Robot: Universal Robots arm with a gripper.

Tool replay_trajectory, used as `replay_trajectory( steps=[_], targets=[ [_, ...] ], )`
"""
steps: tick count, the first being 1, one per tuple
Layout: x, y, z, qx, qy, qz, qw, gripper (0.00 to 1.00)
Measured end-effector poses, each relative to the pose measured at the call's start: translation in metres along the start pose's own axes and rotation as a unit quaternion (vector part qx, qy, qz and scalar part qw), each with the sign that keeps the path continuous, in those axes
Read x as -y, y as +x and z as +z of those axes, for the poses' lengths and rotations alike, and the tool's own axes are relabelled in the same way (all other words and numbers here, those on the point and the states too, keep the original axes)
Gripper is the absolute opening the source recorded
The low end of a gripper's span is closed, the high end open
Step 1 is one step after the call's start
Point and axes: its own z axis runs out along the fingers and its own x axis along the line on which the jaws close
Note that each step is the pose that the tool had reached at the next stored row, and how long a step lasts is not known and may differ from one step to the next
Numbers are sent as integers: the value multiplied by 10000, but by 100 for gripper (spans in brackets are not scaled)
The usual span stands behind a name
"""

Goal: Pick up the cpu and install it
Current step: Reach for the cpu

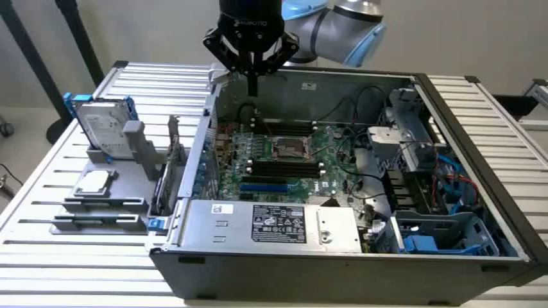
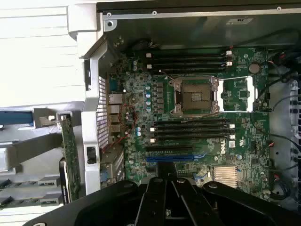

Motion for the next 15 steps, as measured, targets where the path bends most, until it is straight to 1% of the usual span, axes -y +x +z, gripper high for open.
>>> replay_trajectory(
  steps=[12, 14, 15],
  targets=[
    [0, 0, 0, 0, 0, 0, 10000, 11],
    [1, 18, -1, -1, 1, 1, 10000, 11],
    [3, 47, -2, -4, 2, 0, 10000, 11]
  ],
)
